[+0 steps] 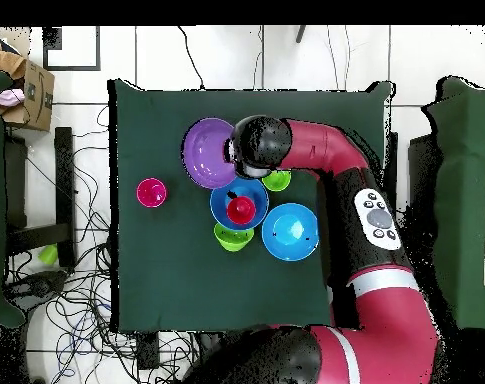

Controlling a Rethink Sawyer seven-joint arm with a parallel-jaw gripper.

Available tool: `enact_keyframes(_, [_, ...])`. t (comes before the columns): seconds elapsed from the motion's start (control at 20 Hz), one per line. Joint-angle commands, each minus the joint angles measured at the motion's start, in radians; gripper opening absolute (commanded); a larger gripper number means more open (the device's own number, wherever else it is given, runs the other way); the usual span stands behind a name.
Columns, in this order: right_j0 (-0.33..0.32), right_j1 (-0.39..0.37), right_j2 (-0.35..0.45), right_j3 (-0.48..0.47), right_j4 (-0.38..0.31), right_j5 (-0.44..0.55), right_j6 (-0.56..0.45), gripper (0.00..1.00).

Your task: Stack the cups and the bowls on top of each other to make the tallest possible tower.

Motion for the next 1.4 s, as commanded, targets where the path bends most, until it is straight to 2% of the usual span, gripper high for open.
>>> enact_keyframes(0.05, [-0.025,-0.027,0.053,0.021,-0.109,0.063,-0.242,0.0])
enact_keyframes(0.3, [-0.037,-0.028,0.072,0.017,-0.104,0.083,-0.229,0.0])
enact_keyframes(0.65, [-0.084,-0.027,0.104,0.092,-0.097,0.012,-0.196,0.0])
enact_keyframes(1.0, [-0.122,-0.098,0.141,0.197,-0.038,0.045,-0.134,0.0])
enact_keyframes(1.4, [-0.139,-0.15,0.169,0.227,-0.008,0.105,-0.106,0.0])
